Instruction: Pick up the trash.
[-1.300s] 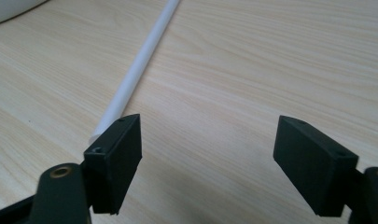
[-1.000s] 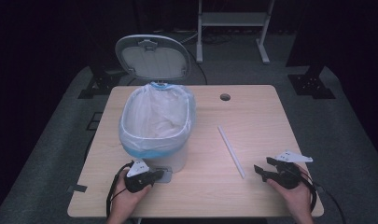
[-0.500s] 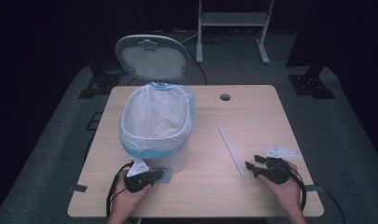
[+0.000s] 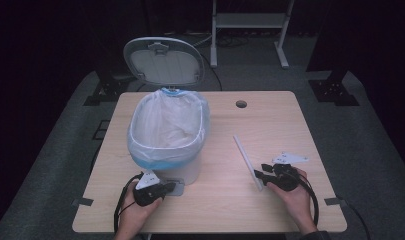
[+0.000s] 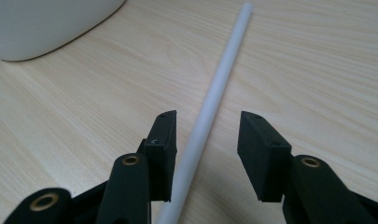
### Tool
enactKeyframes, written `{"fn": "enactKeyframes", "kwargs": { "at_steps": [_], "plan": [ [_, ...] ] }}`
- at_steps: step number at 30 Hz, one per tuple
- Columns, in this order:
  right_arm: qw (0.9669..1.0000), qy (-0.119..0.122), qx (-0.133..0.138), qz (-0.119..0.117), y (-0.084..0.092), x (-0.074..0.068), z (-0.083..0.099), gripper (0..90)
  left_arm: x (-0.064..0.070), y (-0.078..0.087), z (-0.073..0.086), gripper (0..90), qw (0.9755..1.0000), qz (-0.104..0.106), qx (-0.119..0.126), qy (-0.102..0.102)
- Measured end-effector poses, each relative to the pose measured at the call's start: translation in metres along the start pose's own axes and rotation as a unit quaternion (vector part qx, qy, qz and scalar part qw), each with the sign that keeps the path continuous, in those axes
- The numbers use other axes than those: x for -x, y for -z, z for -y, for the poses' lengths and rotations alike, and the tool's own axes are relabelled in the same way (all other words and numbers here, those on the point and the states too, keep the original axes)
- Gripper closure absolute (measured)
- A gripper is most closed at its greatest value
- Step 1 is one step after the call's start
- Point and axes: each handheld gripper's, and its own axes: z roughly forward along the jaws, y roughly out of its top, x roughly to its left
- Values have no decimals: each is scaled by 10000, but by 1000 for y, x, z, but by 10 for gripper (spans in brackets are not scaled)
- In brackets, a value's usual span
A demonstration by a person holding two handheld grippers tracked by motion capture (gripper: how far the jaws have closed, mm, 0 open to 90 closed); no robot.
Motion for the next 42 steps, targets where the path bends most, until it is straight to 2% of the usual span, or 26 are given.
{"fn": "enactKeyframes", "kwargs": {
  "at_steps": [5,9,22,31,42],
  "plan": [
    [10000,2,-43,-44,-5,-1,-2,579,0,0,0,900,10000,3,-1,2],
    [9999,16,-101,-101,-12,-1,-3,632,0,0,0,900,10000,7,-1,8],
    [9993,47,-358,-27,-26,2,-2,730,0,0,0,900,10000,14,-7,13],
    [9992,61,-382,53,-27,3,-1,784,0,0,0,900,10000,14,-8,14],
    [9992,-17,-402,76,-24,6,-1,792,-1,0,0,900,10000,23,-8,25]
  ]
}}
